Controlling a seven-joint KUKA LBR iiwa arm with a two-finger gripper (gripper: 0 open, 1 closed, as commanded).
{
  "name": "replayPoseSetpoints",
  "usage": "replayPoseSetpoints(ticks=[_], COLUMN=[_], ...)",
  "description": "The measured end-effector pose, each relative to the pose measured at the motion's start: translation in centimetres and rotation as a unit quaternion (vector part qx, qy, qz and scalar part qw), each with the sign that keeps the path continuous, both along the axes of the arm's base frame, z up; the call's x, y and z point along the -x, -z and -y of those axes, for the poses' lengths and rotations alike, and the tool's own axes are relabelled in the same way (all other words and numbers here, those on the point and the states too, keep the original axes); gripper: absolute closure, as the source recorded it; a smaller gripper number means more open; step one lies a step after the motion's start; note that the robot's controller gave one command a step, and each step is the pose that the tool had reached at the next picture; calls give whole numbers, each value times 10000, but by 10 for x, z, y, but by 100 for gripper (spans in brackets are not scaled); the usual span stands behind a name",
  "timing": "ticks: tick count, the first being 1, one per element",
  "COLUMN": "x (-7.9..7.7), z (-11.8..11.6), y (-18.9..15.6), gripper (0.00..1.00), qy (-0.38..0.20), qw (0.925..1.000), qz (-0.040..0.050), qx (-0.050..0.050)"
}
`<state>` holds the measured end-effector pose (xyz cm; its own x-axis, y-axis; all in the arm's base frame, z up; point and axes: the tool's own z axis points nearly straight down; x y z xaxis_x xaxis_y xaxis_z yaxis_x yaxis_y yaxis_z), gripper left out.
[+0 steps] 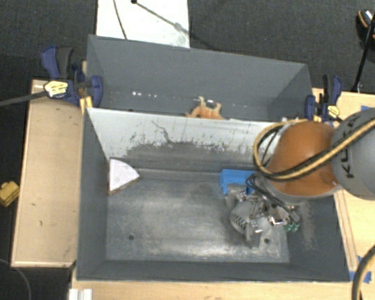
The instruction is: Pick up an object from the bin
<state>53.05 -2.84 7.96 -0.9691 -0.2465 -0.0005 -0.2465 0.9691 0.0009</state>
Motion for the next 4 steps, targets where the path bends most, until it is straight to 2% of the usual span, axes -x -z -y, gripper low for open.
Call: replayPoseSetpoints(ticks=[1,2,3,4], x=[6,2,-11,-13], z=[11,16,56,68], y=[-25,-33,-36,-37], gripper=[0,0,0,0], qy=[-146,-214,-670,-649], qw=[9999,9998,9978,9979], qz=[7,19,16,16], qx=[7,-11,9,3])
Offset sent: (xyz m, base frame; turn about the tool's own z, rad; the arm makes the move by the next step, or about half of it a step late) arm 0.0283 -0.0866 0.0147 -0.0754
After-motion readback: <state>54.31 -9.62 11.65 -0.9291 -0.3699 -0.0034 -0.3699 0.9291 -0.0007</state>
